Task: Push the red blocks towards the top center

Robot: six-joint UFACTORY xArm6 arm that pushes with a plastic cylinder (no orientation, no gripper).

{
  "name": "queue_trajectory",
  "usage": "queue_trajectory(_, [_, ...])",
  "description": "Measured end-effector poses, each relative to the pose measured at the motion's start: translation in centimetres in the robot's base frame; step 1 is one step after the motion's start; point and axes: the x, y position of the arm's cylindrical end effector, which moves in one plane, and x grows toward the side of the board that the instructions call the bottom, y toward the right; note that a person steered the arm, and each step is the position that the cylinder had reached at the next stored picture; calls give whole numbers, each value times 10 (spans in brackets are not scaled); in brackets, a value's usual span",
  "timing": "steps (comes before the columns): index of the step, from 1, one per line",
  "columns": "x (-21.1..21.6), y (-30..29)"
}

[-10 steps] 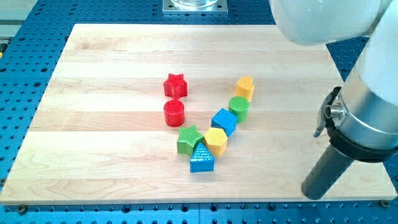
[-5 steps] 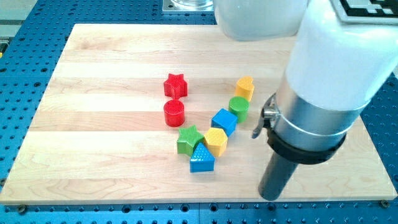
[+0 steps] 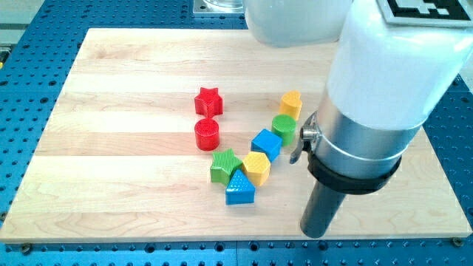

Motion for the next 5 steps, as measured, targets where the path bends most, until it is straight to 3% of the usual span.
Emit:
queue_trajectory(3, [0, -121])
queue_trajectory(5, [-84, -142])
